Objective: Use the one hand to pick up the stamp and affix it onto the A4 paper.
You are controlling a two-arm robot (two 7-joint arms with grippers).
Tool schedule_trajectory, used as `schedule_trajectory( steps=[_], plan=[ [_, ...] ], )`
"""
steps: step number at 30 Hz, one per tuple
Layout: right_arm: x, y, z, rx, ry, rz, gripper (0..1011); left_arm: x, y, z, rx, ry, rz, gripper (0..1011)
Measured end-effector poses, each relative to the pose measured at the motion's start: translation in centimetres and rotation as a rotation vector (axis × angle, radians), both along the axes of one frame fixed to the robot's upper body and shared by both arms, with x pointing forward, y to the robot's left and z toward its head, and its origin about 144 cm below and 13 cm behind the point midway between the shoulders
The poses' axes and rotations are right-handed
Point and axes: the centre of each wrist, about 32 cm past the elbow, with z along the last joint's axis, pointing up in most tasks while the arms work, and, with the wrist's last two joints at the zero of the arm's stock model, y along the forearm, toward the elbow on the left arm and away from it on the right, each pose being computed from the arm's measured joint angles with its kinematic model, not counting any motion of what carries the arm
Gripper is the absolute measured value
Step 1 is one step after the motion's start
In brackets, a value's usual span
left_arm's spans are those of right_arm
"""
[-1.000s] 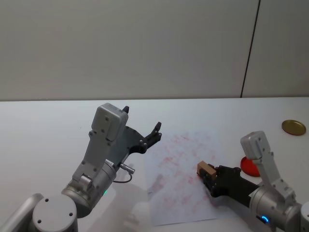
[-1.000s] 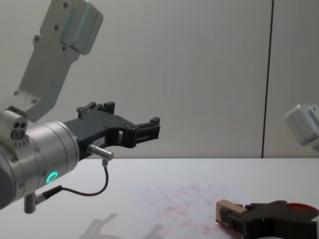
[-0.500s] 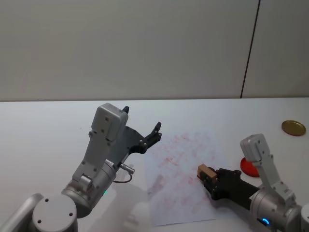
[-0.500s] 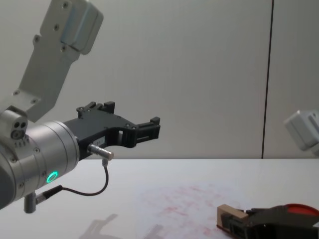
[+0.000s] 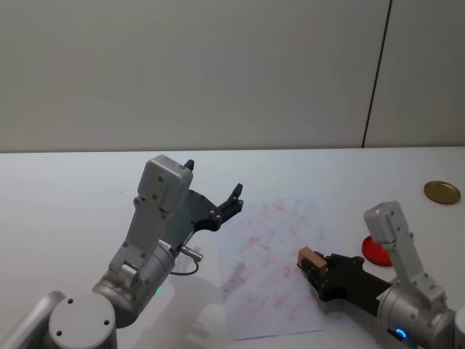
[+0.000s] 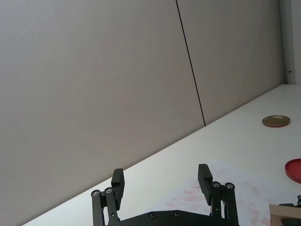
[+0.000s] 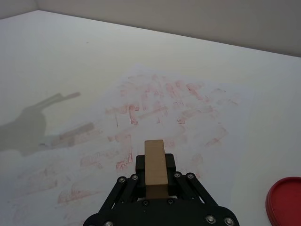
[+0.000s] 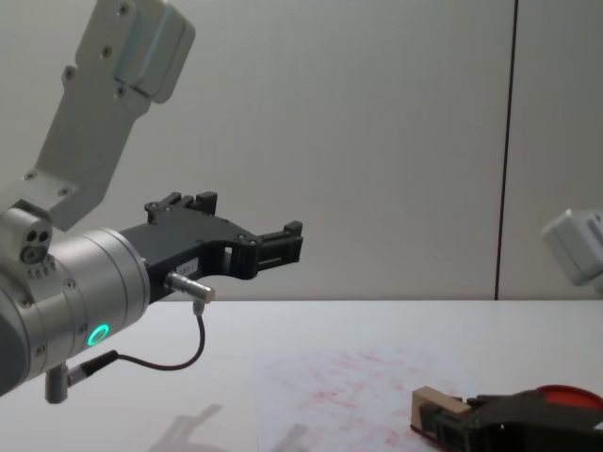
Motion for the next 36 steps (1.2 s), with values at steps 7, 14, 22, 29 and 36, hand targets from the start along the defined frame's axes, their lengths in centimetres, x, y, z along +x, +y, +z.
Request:
schedule_trajectory(
  steps=[7,14,22,29,36],
  plan=[
    [0.0,-0.3,1.0,0.056,-0.044,-0.02,220,0.0,0.0,0.0,0.0,0.0,0.0,993],
    [0.2,-1.3,2.4,0.098,-0.108,-0.066,220,0.0,0.0,0.0,0.0,0.0,0.0,993],
    [0.3,-3.0,3.3,0.098,-0.152,-0.132,220,0.0,0.0,0.0,0.0,0.0,0.0,993],
    [0.3,-4.3,3.5,0.067,-0.156,-0.173,220,0.0,0.0,0.0,0.0,0.0,0.0,993],
    [0.3,-5.4,3.0,0.037,-0.139,-0.202,220,0.0,0.0,0.0,0.0,0.0,0.0,993]
  ],
)
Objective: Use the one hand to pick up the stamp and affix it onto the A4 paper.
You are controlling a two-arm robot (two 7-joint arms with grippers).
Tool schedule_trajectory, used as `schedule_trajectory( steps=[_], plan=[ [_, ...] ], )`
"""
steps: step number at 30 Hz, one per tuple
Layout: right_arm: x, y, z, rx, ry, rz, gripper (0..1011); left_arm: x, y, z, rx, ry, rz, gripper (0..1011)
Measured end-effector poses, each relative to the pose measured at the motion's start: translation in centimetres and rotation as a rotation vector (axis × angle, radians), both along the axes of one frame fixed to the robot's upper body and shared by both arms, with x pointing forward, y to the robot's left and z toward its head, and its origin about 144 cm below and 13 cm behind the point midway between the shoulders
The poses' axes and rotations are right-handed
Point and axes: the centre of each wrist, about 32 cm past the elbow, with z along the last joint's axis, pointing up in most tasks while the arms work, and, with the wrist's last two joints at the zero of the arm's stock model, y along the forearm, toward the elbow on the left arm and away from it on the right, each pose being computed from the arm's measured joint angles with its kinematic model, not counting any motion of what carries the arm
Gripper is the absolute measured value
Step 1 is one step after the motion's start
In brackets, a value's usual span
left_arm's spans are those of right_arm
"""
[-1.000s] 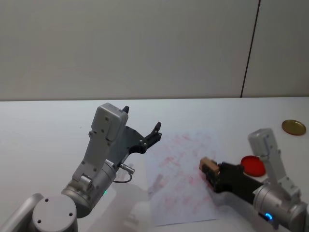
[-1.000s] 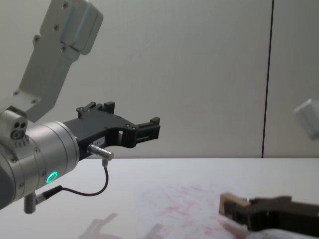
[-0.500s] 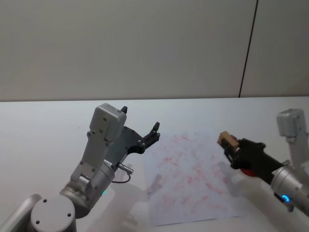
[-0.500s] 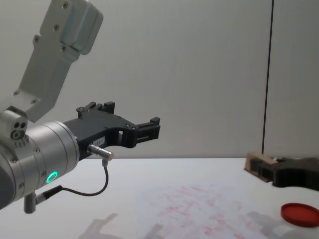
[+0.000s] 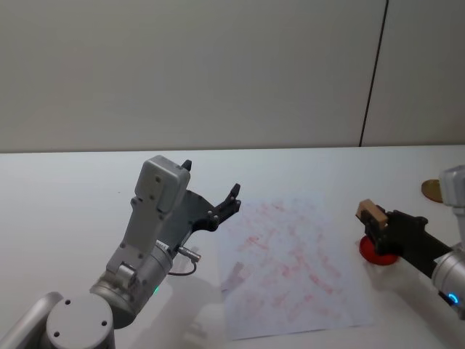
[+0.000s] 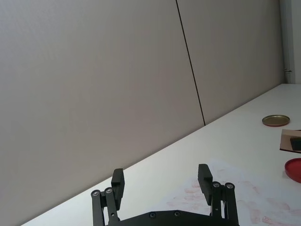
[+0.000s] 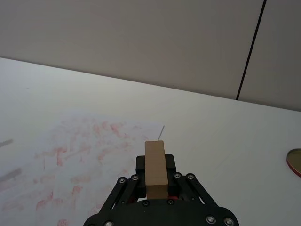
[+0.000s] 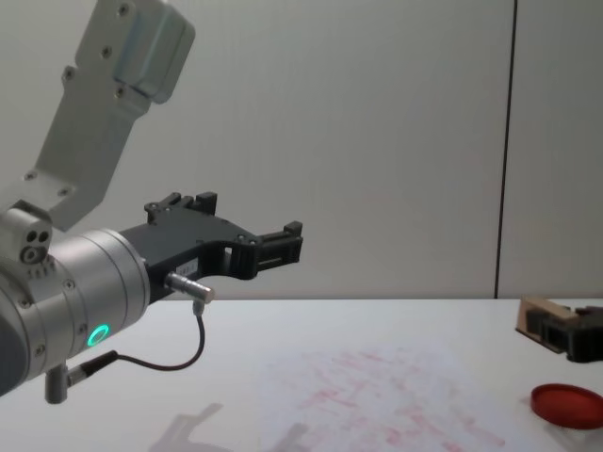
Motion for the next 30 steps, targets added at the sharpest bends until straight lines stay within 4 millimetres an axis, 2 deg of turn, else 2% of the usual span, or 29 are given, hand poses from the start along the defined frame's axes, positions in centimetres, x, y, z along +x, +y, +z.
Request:
schedule_trajectory(
  steps=[30],
  plan=[
    [0.4,-1.6,-2.5,-0.036,0.105,-0.056,220,0.0,0.0,0.0,0.0,0.0,0.0,993]
  ],
)
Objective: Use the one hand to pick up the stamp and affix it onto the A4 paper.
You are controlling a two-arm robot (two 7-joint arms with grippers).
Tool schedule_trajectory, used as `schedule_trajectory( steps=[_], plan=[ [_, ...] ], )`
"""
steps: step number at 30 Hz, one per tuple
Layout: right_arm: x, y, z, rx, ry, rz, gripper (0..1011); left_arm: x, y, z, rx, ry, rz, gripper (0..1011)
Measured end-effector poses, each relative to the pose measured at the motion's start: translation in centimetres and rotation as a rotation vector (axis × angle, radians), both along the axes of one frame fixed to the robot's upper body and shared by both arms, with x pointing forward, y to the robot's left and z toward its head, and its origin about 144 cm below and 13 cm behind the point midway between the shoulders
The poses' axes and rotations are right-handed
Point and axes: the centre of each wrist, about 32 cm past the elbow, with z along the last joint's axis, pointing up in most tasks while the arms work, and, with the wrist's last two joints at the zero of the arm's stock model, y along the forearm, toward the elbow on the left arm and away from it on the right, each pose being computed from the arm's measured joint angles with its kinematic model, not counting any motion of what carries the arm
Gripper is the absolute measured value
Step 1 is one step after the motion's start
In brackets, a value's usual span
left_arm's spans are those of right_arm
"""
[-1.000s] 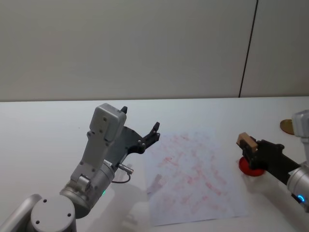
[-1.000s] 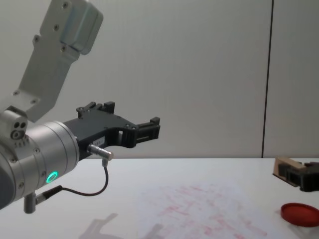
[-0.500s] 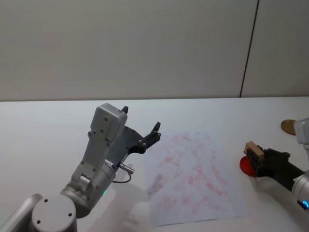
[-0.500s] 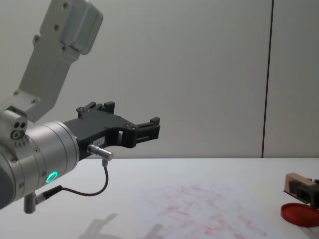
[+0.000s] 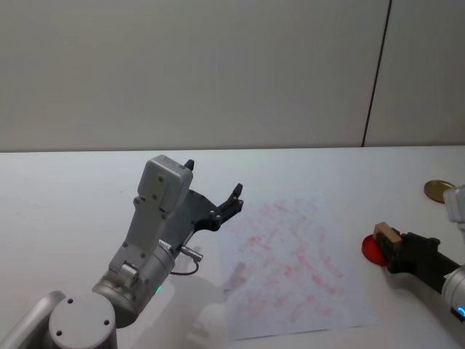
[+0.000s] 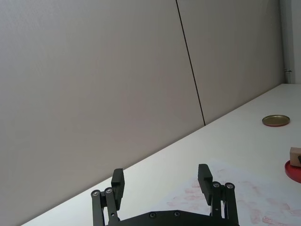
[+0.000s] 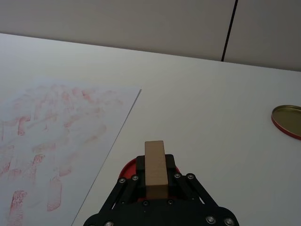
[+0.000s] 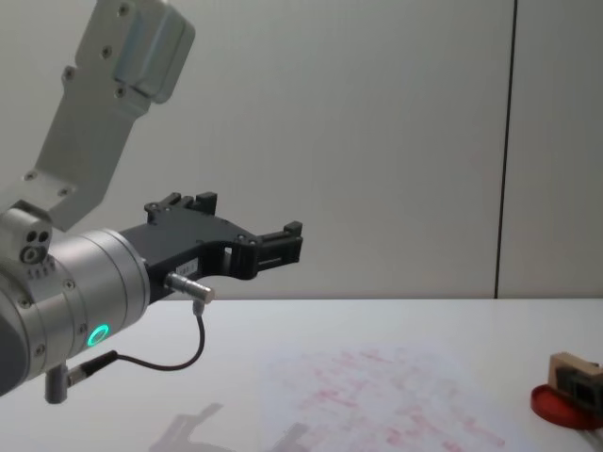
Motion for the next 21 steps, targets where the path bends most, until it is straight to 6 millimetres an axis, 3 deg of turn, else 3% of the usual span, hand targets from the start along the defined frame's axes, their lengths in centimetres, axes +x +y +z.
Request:
schedule_trajectory(
  steps=[5,21],
  plan=[
    [0.14,-0.09,-0.17,0.001,0.01,-0.002,241,0.0,0.0,0.0,0.0,0.0,0.0,993],
    [0.32,-0.1,-0.04,0.011,-0.004,0.003,780,0.0,0.0,0.0,0.0,0.0,0.0,993]
  ],
)
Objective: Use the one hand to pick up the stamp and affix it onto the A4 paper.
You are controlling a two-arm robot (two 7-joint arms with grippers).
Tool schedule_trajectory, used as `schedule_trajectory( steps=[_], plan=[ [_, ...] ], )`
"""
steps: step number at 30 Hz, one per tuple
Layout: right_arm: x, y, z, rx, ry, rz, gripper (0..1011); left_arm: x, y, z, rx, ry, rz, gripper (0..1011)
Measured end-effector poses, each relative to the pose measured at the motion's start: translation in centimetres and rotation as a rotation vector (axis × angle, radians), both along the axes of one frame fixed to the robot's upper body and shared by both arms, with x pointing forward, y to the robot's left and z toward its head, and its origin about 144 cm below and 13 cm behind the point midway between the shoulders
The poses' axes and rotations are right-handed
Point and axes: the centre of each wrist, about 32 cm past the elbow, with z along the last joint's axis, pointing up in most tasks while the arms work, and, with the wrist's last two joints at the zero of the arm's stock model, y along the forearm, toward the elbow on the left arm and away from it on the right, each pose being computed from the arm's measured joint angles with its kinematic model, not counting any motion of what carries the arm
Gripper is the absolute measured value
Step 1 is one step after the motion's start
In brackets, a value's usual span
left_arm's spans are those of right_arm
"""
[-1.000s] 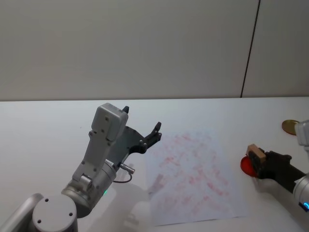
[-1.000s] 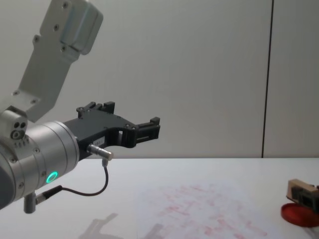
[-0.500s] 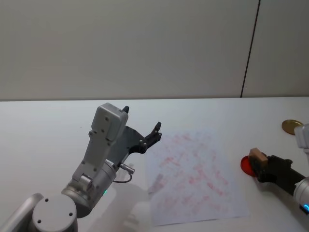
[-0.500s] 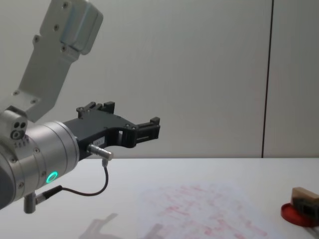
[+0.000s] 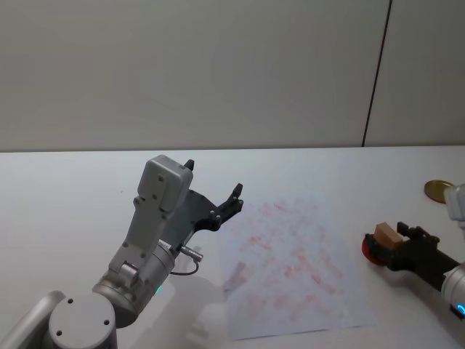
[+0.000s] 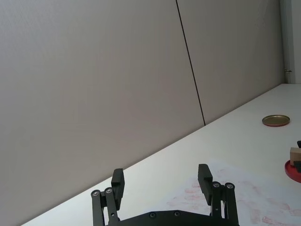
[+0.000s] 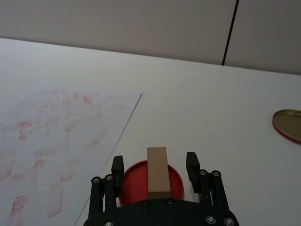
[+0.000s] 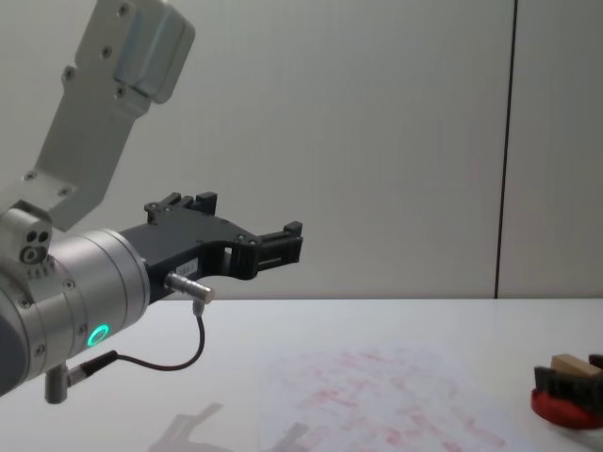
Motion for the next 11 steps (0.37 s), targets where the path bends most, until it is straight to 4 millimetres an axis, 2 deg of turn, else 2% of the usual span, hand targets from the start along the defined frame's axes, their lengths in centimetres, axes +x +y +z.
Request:
schedule_trajectory(
  steps=[1,8,11],
  plan=[
    [0.0,0.0,0.1,0.001,-0.007,0.001,780,0.0,0.0,0.0,0.0,0.0,0.0,993],
    [-0.4,0.5,1.1,0.007,-0.077,0.002,981,0.0,0.0,0.0,0.0,0.0,0.0,993],
    [-0.7,0.9,1.8,0.008,-0.116,-0.001,1001,0.0,0.0,0.0,0.0,0.0,0.0,993]
  ],
)
